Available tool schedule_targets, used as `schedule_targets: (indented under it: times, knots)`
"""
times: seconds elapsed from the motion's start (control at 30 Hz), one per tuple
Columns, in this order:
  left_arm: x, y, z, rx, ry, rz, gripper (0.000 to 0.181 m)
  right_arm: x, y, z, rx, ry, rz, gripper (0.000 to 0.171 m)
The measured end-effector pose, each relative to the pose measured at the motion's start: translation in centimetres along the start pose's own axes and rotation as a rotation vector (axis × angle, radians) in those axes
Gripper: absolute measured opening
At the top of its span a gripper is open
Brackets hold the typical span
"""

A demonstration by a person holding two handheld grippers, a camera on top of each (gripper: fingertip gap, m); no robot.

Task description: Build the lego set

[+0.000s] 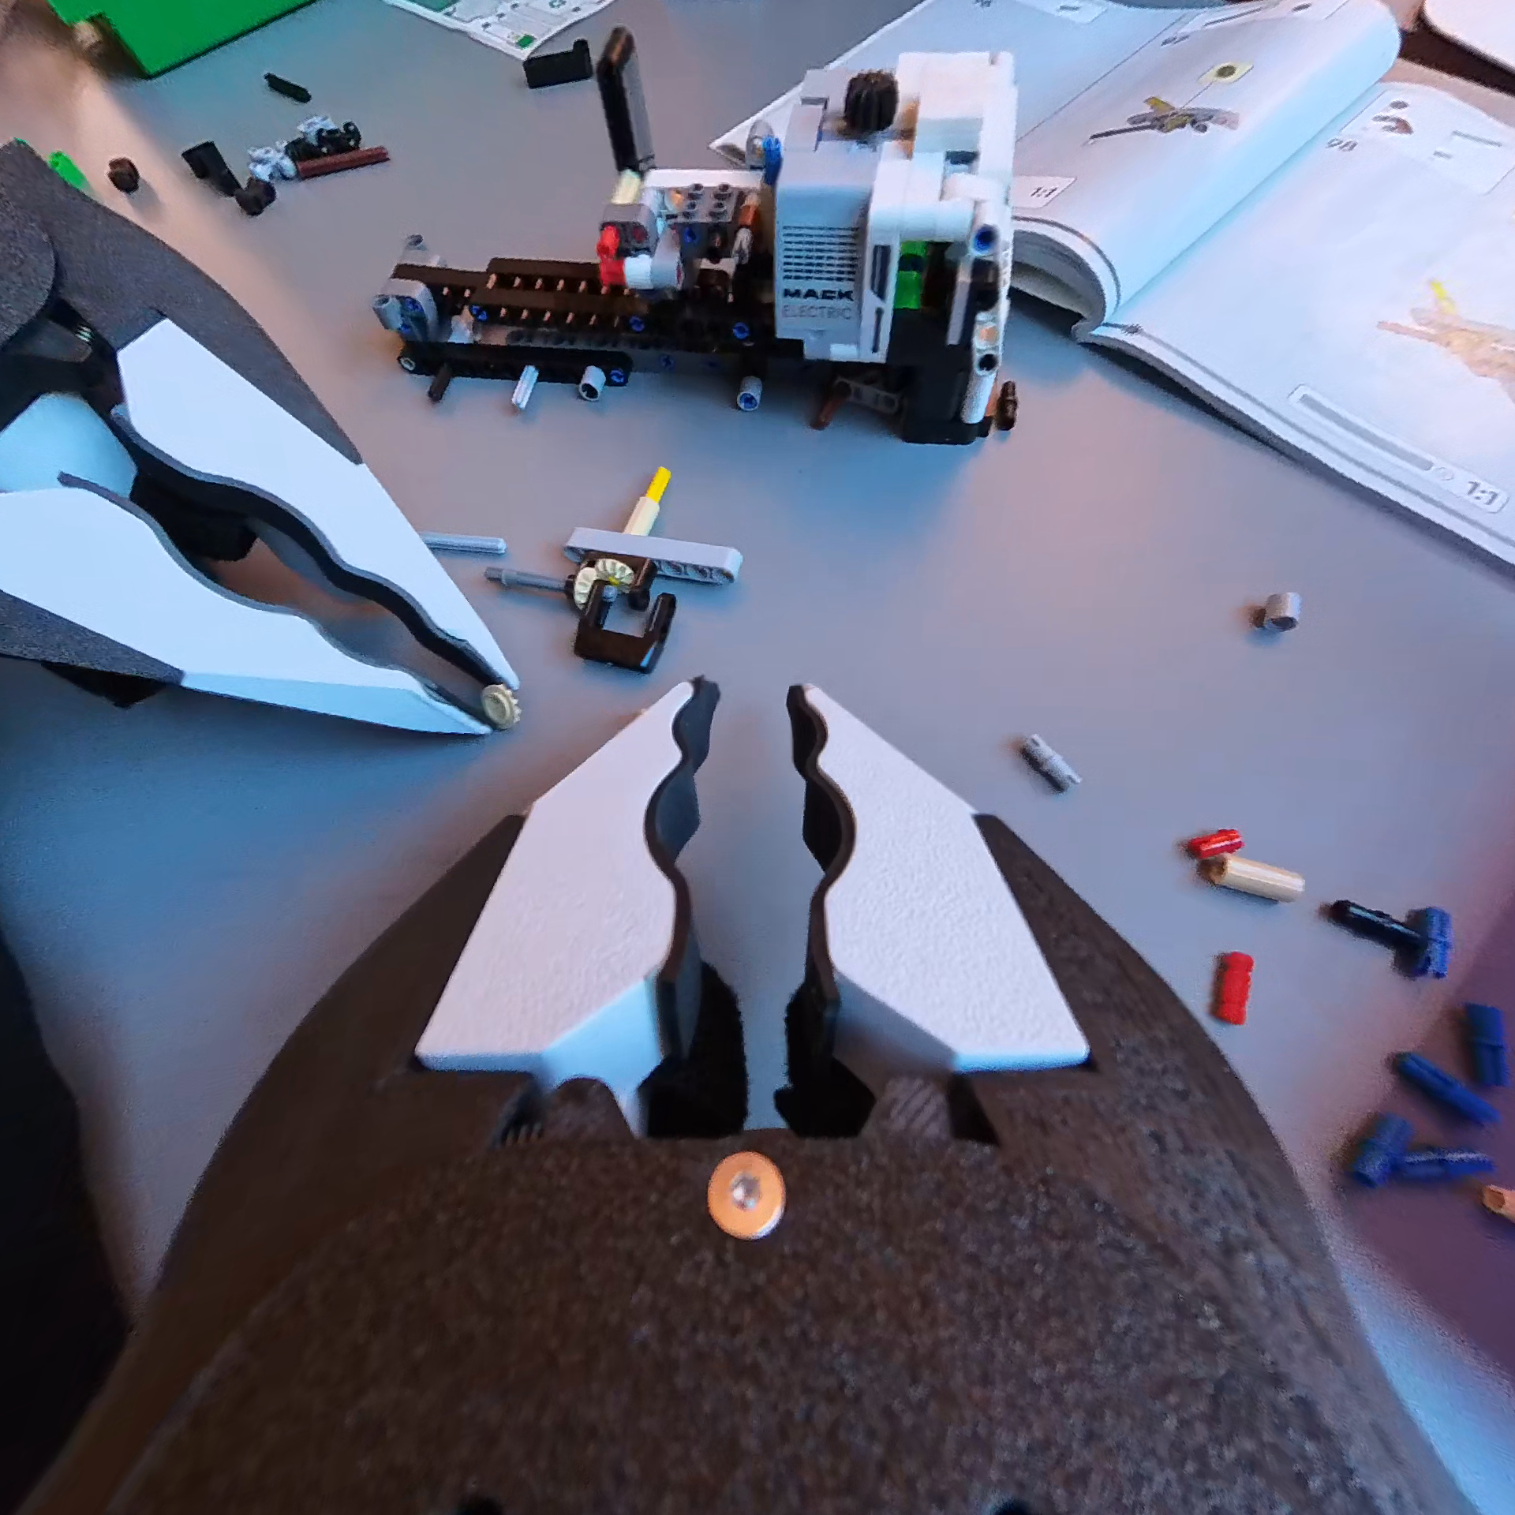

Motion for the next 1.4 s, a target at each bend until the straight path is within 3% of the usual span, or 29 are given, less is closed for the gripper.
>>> schedule_targets:
  times: [0.13, 0.33, 0.5, 0.73, 1.4]
  knots:
    - [0.0, 0.6, 0.0, -0.037, 0.014, -0.001, 0.018, 0.0, -0.4, 1.8, -0.029, -0.010, 0.019, 0.026]
    - [-1.0, 2.9, 2.1, -0.128, 0.080, -0.084, 0.022, -0.2, -2.1, 4.0, -0.011, -0.045, 0.027, 0.035]
    - [-0.2, 1.9, 3.3, -0.158, 0.020, 0.011, 0.019, 0.2, -3.4, 4.1, 0.108, 0.021, 0.087, 0.039]
    - [0.3, 0.9, 3.4, -0.153, 0.005, 0.039, 0.003, 0.2, -3.6, 3.9, 0.109, -0.001, 0.097, 0.028]
    - [0.1, 0.6, 3.6, -0.138, 0.029, 0.030, 0.003, -0.2, -2.6, 3.9, 0.111, 0.013, 0.080, 0.023]
Point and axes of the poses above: each gripper's, where its closed fingertips meet, y back along the fingers, x out of its underside, z = x × y across the jaws, the point moved 7 cm from there along y, back along the fingers, and after that the axes turned 10 degrees about -z, right-handed, at the moved point
